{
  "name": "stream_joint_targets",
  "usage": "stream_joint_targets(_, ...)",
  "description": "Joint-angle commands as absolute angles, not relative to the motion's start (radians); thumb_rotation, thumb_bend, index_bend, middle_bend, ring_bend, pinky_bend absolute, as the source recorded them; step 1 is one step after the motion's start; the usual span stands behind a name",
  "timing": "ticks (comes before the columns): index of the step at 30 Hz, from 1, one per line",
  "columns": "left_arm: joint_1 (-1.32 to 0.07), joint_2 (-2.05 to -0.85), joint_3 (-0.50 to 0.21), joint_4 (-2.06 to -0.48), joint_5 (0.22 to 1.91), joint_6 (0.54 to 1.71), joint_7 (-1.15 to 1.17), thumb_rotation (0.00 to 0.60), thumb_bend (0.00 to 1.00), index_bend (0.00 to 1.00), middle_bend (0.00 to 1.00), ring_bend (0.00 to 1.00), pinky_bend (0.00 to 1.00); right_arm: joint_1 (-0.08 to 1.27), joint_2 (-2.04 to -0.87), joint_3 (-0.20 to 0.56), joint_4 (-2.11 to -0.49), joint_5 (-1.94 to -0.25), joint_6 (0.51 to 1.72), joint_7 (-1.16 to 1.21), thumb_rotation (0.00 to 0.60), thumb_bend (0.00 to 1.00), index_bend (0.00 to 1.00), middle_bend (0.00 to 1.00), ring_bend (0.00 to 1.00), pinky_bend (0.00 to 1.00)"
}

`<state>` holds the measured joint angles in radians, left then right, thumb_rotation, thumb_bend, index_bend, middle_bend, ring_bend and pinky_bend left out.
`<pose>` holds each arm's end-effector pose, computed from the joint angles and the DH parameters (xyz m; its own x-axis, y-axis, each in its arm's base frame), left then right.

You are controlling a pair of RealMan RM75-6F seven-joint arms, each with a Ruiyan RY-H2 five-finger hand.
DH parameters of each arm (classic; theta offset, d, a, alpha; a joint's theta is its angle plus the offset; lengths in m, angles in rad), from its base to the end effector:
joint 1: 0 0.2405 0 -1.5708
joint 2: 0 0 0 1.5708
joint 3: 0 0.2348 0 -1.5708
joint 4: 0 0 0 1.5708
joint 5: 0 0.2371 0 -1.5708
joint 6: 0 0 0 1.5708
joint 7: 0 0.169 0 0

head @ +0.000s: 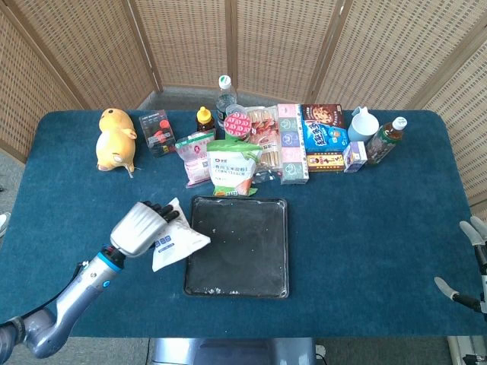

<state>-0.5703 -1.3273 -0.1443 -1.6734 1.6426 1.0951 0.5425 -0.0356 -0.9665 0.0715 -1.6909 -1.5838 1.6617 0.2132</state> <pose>-0.1107 0.3004 0.0083 0.6773 -0.1569 0.7188 0.5056 -0.6104 -0.6097 -0.2937 -0.1732 0.1870 0.2652 0.1436 0.9534 -0.9624 -0.0209 0.2709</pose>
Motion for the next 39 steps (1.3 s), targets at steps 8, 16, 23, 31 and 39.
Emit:
stream_joint_targets(8,-0.777,-1.377,-0.164,-1.675,1.820,0.875,1.139,0.600,0.58,0.90,0.76,0.76,0.68,-0.036,-0.963,0.071,-1.688,-1.587,1.663,0.227,0.600,0.00,0.00,0.00,0.00,0.00)
stream_joint_targets(16,-0.833,-1.396,-0.172,-1.617,1.906,0.839,1.292,0.600,0.55,0.92,0.76,0.76,0.68,-0.037,-0.958,0.071,-1.684,-1.586,1.664,0.242,0.600,0.00,0.00,0.00,0.00,0.00)
stream_joint_targets(23,-0.837,-1.357,-0.183,-1.655,1.893,0.799,1.376,0.600,0.52,0.94,0.78,0.76,0.68,-0.034,-0.960,0.068,-1.684,-1.588,1.657,0.238,0.600,0.00,0.00,0.00,0.00,0.00)
stream_joint_targets(31,-0.826,-1.319,-0.179,-1.679,1.893,0.794,1.430,0.600,0.59,0.96,0.90,0.77,0.75,-0.035,-0.961,0.068,-1.689,-1.591,1.660,0.232,0.600,0.00,0.00,0.00,0.00,0.00)
stream_joint_targets(39,-0.806,-1.282,-0.183,-1.694,1.903,0.731,1.647,0.600,0.59,0.97,0.92,0.77,0.72,-0.035,-0.961,0.069,-1.688,-1.590,1.662,0.232,0.600,0.00,0.00,0.00,0.00,0.00)
